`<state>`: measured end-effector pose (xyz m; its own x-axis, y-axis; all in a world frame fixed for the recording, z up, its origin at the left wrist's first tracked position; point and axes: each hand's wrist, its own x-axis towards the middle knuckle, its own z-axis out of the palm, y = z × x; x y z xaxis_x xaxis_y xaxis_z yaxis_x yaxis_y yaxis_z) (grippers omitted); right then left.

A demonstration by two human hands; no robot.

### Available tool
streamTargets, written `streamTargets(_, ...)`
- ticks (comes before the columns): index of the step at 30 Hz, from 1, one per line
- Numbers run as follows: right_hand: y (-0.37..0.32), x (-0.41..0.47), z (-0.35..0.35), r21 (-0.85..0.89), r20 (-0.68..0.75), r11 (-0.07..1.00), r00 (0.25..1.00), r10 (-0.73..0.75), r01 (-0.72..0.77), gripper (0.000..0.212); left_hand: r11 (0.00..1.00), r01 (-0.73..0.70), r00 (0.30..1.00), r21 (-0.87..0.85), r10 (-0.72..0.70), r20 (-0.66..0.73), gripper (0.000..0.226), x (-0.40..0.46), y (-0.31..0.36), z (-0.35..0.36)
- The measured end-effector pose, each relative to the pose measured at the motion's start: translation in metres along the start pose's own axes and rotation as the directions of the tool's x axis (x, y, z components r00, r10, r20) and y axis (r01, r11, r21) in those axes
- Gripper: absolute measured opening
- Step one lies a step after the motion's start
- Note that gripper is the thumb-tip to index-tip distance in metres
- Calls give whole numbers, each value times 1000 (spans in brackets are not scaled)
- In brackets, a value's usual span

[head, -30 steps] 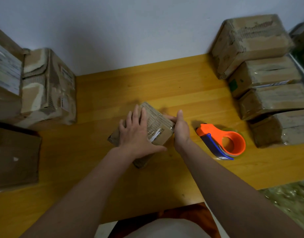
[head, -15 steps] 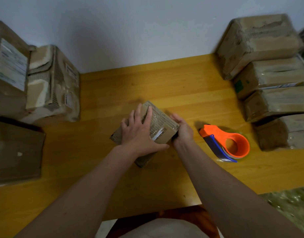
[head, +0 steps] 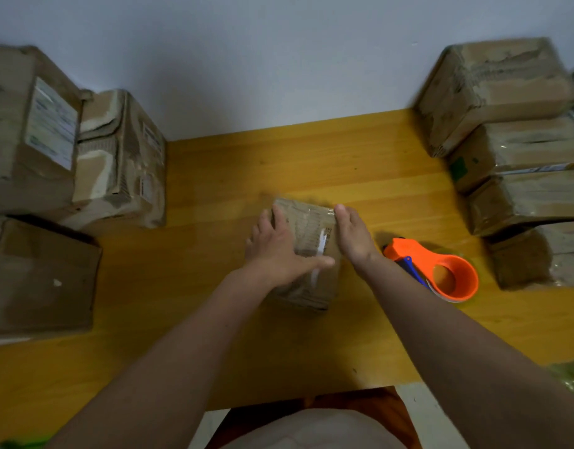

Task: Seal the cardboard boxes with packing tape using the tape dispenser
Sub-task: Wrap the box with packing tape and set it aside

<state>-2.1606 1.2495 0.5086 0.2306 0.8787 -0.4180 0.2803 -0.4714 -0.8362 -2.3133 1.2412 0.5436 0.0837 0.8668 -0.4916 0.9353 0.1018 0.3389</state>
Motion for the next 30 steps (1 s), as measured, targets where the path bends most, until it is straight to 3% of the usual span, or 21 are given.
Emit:
streamTargets(3, -12, 1, -7, -146, 49, 986, 996, -77, 84, 67, 964, 60, 997, -259, -72, -40, 119, 7, -10, -9)
streamTargets(6, -23, -4, 3, -332, 42, 932, 989, -140, 146, 52, 822, 70, 992, -565, -117, -47, 78, 24, -9, -14)
streamTargets(8, -28, -3, 7, -223, -16, 971, 995, -96, 90, 46, 682, 67, 991, -728, -133, -33, 40, 33, -6, -15)
streamTargets(10, -29, 0, 9, -91, -47, 994, 997, -62, 57, 36, 647, 54, 992, -760, -124, -35, 20, 37, -6, -14)
streamTargets(15, -19, 2, 2, 135, 37, 988, 996, -84, 78, 11, 635, 138, 990, -760, -93, 102, 28, 42, -12, -15)
streamTargets(17, -14, -1, -2, 195, 66, 977, 992, -104, 89, 15, 651, 137, 991, -747, -83, 108, 34, 41, -13, -13)
streamTargets(20, -2, -6, -2, 135, -4, 986, 995, -100, 99, 41, 633, 97, 995, -768, -48, 87, 34, 38, -14, -10)
streamTargets(24, -2, -7, 3, 74, -56, 989, 991, -122, 126, 39, 613, 107, 993, -783, -109, 50, 34, 41, -10, -5)
streamTargets(30, -8, 7, -13, -12, 43, 998, 997, -60, 61, 44, 476, 60, 980, -877, -197, -40, 31, 38, 0, 13)
